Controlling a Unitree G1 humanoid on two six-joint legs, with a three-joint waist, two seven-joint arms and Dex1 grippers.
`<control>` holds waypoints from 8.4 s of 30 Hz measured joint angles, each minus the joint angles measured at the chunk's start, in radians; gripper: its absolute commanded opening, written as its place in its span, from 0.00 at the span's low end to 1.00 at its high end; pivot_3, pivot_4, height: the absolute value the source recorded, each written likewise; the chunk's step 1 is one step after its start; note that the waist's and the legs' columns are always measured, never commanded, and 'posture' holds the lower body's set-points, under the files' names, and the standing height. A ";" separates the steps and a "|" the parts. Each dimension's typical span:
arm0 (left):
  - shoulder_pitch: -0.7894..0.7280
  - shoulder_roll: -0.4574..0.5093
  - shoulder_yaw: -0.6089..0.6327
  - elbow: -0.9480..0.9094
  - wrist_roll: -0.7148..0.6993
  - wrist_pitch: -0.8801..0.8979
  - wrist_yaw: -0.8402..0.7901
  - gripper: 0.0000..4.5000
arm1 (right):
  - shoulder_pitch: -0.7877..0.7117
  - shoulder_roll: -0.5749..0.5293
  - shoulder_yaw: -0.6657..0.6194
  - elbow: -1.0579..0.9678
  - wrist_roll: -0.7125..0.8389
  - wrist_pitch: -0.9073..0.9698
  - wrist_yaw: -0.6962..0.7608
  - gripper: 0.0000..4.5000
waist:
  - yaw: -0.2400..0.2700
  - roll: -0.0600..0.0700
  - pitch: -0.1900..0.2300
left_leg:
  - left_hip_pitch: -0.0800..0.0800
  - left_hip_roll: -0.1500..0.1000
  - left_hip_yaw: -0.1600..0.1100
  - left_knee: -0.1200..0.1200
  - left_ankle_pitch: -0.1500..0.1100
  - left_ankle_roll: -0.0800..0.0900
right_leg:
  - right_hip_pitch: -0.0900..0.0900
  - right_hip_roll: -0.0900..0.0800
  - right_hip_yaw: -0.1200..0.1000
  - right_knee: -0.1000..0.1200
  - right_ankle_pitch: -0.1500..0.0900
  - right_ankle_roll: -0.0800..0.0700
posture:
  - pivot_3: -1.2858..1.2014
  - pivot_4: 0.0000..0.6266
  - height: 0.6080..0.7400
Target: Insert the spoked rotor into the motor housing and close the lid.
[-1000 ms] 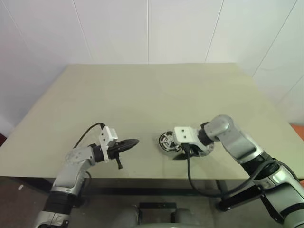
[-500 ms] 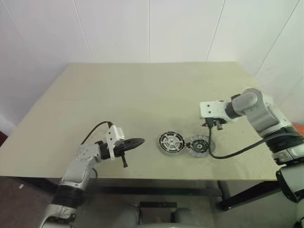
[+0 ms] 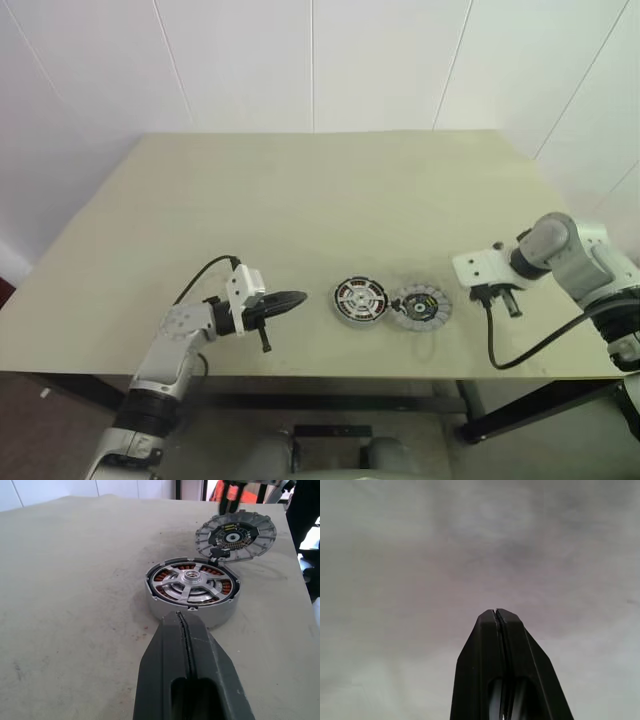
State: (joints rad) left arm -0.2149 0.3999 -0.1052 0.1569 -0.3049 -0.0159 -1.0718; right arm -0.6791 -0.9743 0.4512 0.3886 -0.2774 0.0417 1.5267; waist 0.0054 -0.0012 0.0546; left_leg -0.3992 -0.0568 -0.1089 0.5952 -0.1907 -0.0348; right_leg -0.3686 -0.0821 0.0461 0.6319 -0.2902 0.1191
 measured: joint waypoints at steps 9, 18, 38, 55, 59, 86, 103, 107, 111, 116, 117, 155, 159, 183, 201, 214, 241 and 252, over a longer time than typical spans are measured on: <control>-0.018 -0.008 0.000 0.028 0.007 -0.016 -0.001 0.00 | 0.055 0.055 -0.071 -0.166 0.206 0.233 0.070 0.00 | 0.007 0.000 0.000 | 0.001 0.000 -0.002 0.001 0.000 0.000 | -0.001 0.000 0.000 0.001 0.000 0.000 | 0.52 0.00 1.00; -0.028 -0.013 0.000 0.039 0.011 -0.022 -0.006 0.00 | 0.073 0.091 -0.082 -0.217 0.274 0.323 0.049 0.00 | 0.004 0.000 0.000 | 0.001 0.000 -0.001 0.001 0.000 0.000 | 0.000 0.000 0.000 0.001 0.000 0.000 | 0.52 0.00 1.00; -0.037 -0.026 -0.026 0.067 0.018 -0.035 -0.010 0.00 | 0.003 0.191 -0.190 -0.272 0.447 0.487 -0.047 0.00 | 0.006 0.000 0.000 | 0.000 0.000 -0.002 0.001 0.000 0.000 | 0.000 0.000 0.000 0.002 0.000 0.000 | 0.52 0.00 1.00; -0.039 -0.024 -0.029 0.066 0.021 -0.032 0.004 0.00 | 0.101 0.424 -0.120 -0.280 0.423 0.506 -0.368 0.00 | 0.008 0.000 -0.001 | 0.001 -0.001 -0.002 0.002 0.000 0.000 | -0.002 0.000 0.000 0.002 0.000 0.000 | 0.52 0.00 1.00; -0.045 -0.025 -0.030 0.066 0.021 -0.030 0.007 0.00 | 0.112 0.426 -0.119 -0.262 0.406 0.467 -0.412 0.00 | 0.008 -0.001 -0.001 | 0.008 -0.001 -0.001 0.002 -0.001 -0.001 | 0.005 0.000 -0.001 0.002 0.000 0.000 | 0.52 0.00 1.00; -0.089 -0.049 -0.068 0.087 0.051 -0.013 0.002 0.00 | 0.301 0.426 -0.365 -0.464 0.581 0.770 -0.699 0.21 | 0.007 -0.002 -0.002 | 0.006 0.001 -0.003 0.001 0.000 0.000 | 0.004 0.000 0.000 0.001 0.000 0.000 | 0.52 0.00 1.00; -0.104 -0.054 -0.074 0.129 0.059 -0.021 -0.011 0.00 | 0.358 0.483 -0.374 -0.596 0.652 0.907 -0.834 0.99 | 0.005 -0.002 -0.002 | 0.005 0.001 -0.003 0.000 0.000 0.000 | 0.002 0.000 0.000 0.000 0.000 0.000 | 0.52 0.00 1.00; -0.104 -0.053 -0.074 0.141 0.071 -0.031 -0.010 0.00 | 0.364 0.504 -0.355 -0.608 0.653 0.904 -0.858 0.99 | 0.006 -0.002 -0.002 | 0.005 0.001 -0.003 0.000 0.000 0.000 | 0.002 0.000 0.000 0.000 0.000 0.000 | 0.52 0.00 1.00; -0.106 -0.048 -0.074 0.153 0.078 -0.040 -0.010 0.00 | 0.394 0.525 -0.342 -0.631 0.661 0.880 -0.854 0.99 | 0.006 -0.002 -0.002 | 0.005 0.001 -0.003 0.000 0.000 0.000 | 0.002 0.000 0.000 0.000 0.000 0.000 | 0.52 0.00 1.00; -0.107 -0.046 -0.075 0.155 0.079 -0.041 -0.010 0.00 | 0.436 0.448 -0.299 -0.668 0.636 0.794 -0.808 0.99 | 0.005 -0.002 -0.002 | 0.004 0.001 -0.003 -0.001 -0.001 -0.001 | 0.002 0.000 0.000 -0.002 0.000 0.000 | 0.52 0.00 1.00; -0.107 -0.046 -0.075 0.155 0.080 -0.042 -0.010 0.00 | 0.443 0.437 -0.295 -0.672 0.632 0.774 -0.797 0.99 | 0.004 -0.002 -0.002 | 0.005 0.001 -0.003 -0.001 -0.001 -0.001 | 0.002 0.000 0.000 -0.002 0.000 0.000 | 0.52 0.00 1.00; -0.107 -0.051 -0.099 0.183 0.110 -0.052 -0.018 0.00 | 0.456 0.432 -0.285 -0.589 0.603 0.584 -0.746 0.99 | 0.007 -0.002 -0.002 | 0.002 0.001 -0.004 0.000 0.000 -0.001 | 0.001 0.000 -0.001 -0.002 0.000 0.000 | 0.52 0.00 1.00; -0.107 -0.051 -0.100 0.184 0.110 -0.052 -0.018 0.00 | 0.458 0.427 -0.270 -0.591 0.581 0.561 -0.744 0.99 | 0.007 -0.002 -0.002 | 0.003 0.001 -0.004 0.000 0.000 -0.001 | 0.001 0.000 -0.001 -0.002 0.000 0.000 | 0.52 0.00 1.00; -0.113 -0.051 -0.100 0.187 0.110 -0.053 -0.015 0.00 | 0.441 0.419 -0.225 -0.551 0.512 0.472 -0.726 0.72 | 0.004 -0.003 -0.001 | 0.006 0.001 -0.003 0.001 -0.002 -0.003 | 0.004 0.000 -0.001 -0.001 0.000 0.000 | 0.52 0.00 1.00; -0.113 -0.043 -0.091 0.189 0.108 -0.057 -0.004 0.00 | 0.369 0.502 -0.270 -0.443 0.541 0.528 -0.795 0.72 | 0.003 -0.003 -0.001 | 0.007 0.002 -0.004 0.001 -0.002 -0.003 | 0.003 -0.001 -0.001 -0.001 0.002 -0.004 | 0.52 0.00 1.00; -0.113 -0.047 -0.088 0.196 0.109 -0.057 0.002 0.00 | 0.317 0.546 -0.390 -0.420 0.608 0.586 -0.847 0.72 | 0.008 -0.002 -0.001 | -0.007 0.000 -0.004 0.000 0.000 0.000 | -0.007 0.000 -0.001 -0.001 0.004 -0.001 | 0.52 0.00 1.00; -0.118 -0.048 -0.087 0.197 0.109 -0.058 0.002 0.00 | 0.306 0.412 -0.250 -0.414 0.468 0.514 -0.739 0.72 | 0.010 -0.002 -0.002 | -0.004 0.000 -0.003 0.002 0.000 0.000 | -0.003 0.001 -0.002 -0.001 0.003 -0.002 | 0.52 0.00 1.00; -0.118 -0.049 -0.087 0.194 0.108 -0.054 0.002 0.00 | 0.301 0.403 -0.248 -0.415 0.467 0.522 -0.720 0.72 | 0.010 -0.002 -0.002 | -0.004 0.000 -0.003 0.002 0.000 0.000 | -0.002 0.000 -0.002 -0.001 0.003 -0.002 | 0.52 0.00 1.00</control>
State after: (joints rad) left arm -0.3329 0.3513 -0.1922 0.3511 -0.1965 -0.0697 -1.0695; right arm -0.3784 -0.5715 0.2031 -0.0261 0.1895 0.5640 0.8066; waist 0.0157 -0.0035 0.0525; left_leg -0.4030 -0.0570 -0.1117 0.5972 -0.1904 -0.0344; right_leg -0.3709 -0.0817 0.0436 0.6306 -0.2868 0.1176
